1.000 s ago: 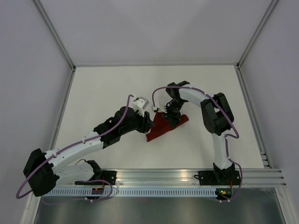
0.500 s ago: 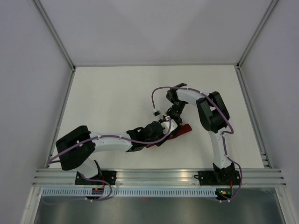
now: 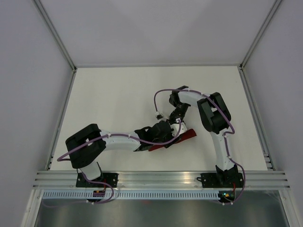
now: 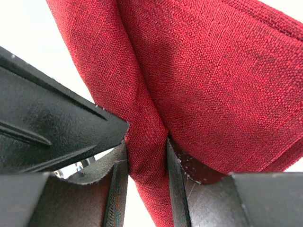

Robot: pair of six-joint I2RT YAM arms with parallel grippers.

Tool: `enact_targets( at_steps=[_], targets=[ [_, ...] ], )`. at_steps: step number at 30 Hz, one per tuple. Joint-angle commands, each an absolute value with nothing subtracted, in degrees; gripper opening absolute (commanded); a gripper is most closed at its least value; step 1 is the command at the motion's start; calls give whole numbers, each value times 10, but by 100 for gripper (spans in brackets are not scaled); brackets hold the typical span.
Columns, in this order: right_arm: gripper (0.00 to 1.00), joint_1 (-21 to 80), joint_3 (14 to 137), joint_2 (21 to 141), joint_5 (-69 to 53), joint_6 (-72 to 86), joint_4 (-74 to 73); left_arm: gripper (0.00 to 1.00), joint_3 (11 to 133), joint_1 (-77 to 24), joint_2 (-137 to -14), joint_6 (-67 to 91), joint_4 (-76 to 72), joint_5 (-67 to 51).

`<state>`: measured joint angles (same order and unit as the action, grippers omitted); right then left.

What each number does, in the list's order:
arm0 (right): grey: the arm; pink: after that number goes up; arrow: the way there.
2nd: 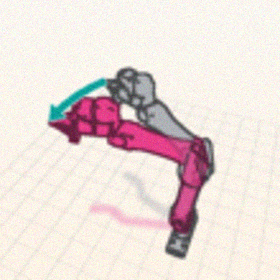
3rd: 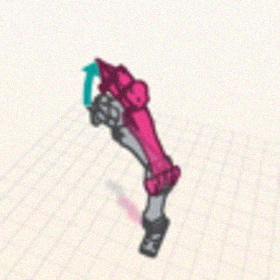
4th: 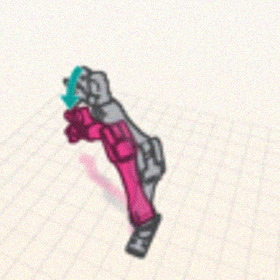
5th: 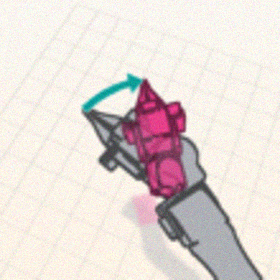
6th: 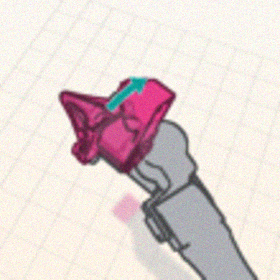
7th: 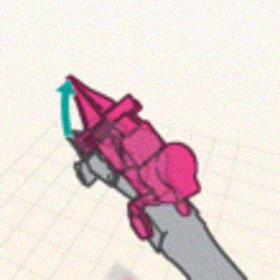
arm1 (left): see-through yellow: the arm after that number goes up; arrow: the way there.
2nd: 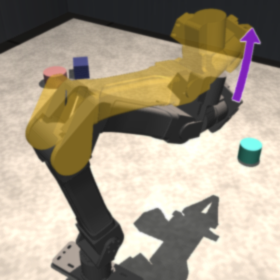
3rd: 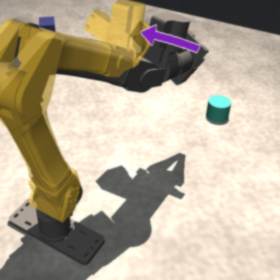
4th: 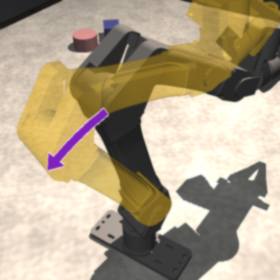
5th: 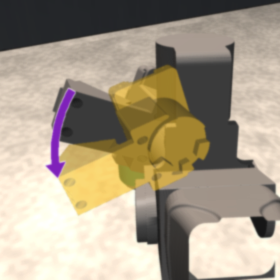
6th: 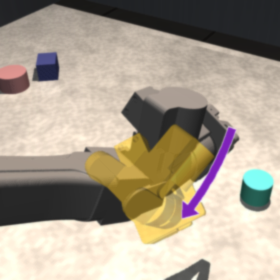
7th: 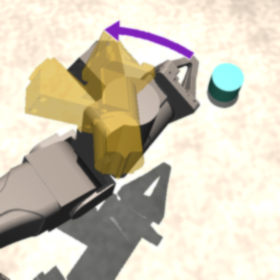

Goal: Fold the napkin, place the utensils inside, and roll it up
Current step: Roll the napkin with the utensil

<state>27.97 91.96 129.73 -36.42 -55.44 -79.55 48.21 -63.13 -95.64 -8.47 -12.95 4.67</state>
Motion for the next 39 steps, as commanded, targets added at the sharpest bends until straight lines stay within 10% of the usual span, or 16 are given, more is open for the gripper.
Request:
enact_targets(
  at_steps=[1,14,27,39],
  targets=[
    [41,280,895,1350,-282,-583,-667,58,490,-634,-961,-97,-149,4],
    [41,279,897,1343,-281,-570,-650,54,491,-613,-1012,-92,-137,-32],
    [83,244,897,1225,-315,-559,-631,41,506,-556,-1034,-69,-105,-188],
    [86,135,790,1070,-430,-594,-531,40,564,-489,-1082,-48,-47,-329]
  ],
)
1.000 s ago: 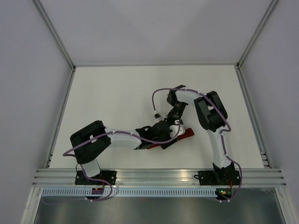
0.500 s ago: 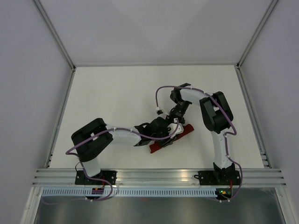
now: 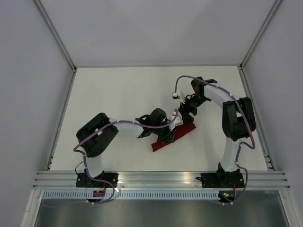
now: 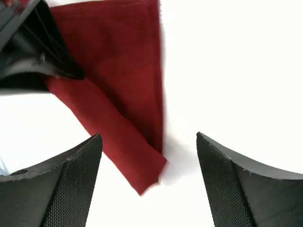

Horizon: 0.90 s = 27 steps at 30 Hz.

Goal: Fold the napkin, place the utensils inside, and roll it up
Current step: Roll the napkin with the utensil

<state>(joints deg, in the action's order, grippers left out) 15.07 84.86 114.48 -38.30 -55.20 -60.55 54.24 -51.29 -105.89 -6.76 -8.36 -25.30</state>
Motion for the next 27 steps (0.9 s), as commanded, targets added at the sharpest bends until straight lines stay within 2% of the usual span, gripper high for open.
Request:
enact_targets(
  at_steps=[1,9,15,21,23,25,27],
  targets=[
    [86,134,766,1052,-429,-598,-511,40,568,-483,-1085,-46,-42,-345],
    [88,144,507,862,-425,-627,-277,39,632,-439,-1142,-45,38,-501],
    [90,210,363,759,-350,-599,-95,39,696,-425,-1186,-59,109,-557],
    [90,269,337,749,-313,-608,-69,40,710,-419,-1199,-60,123,-568],
    [87,272,337,758,-309,-612,-73,41,711,-419,-1196,-61,125,-567],
    [79,279,342,762,-308,-613,-82,41,713,-420,-1191,-61,125,-563],
    [66,280,351,773,-308,-621,-95,43,714,-419,-1185,-60,125,-558]
  ],
)
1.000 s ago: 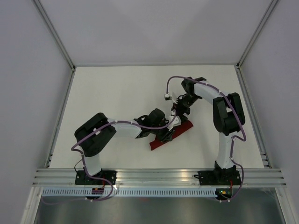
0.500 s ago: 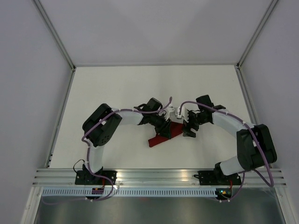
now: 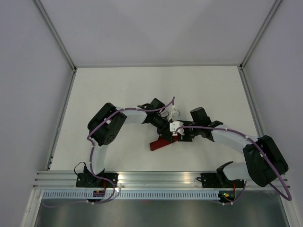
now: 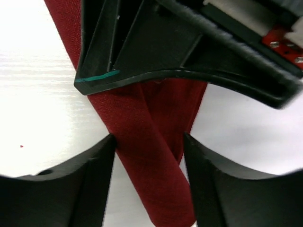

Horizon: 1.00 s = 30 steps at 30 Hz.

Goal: Fold the napkin, place the utensils inside, and roll it up
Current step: Roll the napkin with the utensil

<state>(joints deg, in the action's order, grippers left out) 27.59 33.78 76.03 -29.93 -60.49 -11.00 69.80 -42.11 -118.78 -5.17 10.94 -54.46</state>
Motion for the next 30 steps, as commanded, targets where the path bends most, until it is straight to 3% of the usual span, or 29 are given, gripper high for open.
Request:
enact_targets(
  at_steps=[1,4,11,19,25,30],
  targets=[
    [62,281,355,779,-308,-626,-118,43,715,-419,-1181,-60,125,-550],
    [52,280,379,801,-315,-656,-182,46,717,-420,-1164,-61,125,-535],
    [40,280,426,852,-309,-685,-266,48,711,-418,-1104,-51,99,-463],
    [37,274,554,959,-328,-700,-443,48,650,-418,-988,-27,24,-253],
    [37,264,675,1078,-340,-730,-579,49,538,-418,-904,-6,-80,-98],
    [37,258,751,1157,-337,-734,-636,50,415,-425,-802,30,-183,-60]
  ],
)
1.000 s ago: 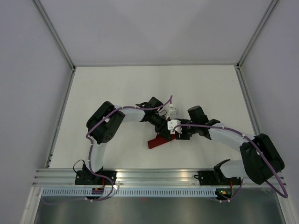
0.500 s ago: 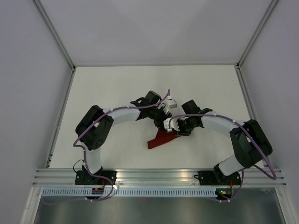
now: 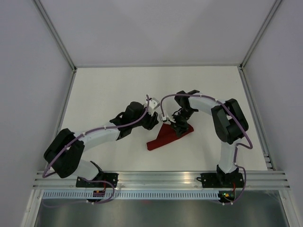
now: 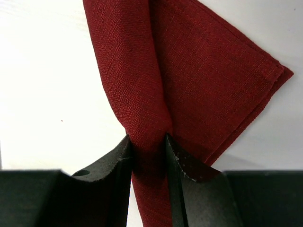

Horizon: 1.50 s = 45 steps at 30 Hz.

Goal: Fold the napkin, place the utensils inside, and roll it up
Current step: Roll the napkin with the utensil

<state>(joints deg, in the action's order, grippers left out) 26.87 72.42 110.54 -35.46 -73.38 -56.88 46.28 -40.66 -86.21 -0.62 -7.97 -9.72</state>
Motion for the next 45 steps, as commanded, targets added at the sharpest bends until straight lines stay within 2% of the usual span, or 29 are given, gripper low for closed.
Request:
enact_targets(
  at_steps=[1,6,14,29,34,38,44,45],
  targets=[
    [37,257,758,1165,-336,-731,-639,50,401,-435,-792,26,-191,-37],
    [37,251,799,1213,-336,-720,-664,54,366,-515,-773,-30,-210,12],
    [37,244,843,1261,-335,-704,-682,57,411,-633,-852,-121,-168,115],
    [38,239,860,1281,-332,-694,-686,59,457,-642,-982,-182,-206,109],
    [39,239,860,1277,-337,-689,-684,51,456,-641,-991,-182,-204,91],
    [45,238,860,1265,-346,-684,-684,42,463,-632,-998,-178,-180,55],
    [62,236,859,1239,-357,-665,-677,26,468,-594,-1000,-154,-145,-45],
    [67,235,858,1230,-359,-652,-669,24,473,-588,-1001,-148,-140,-60]
  ],
)
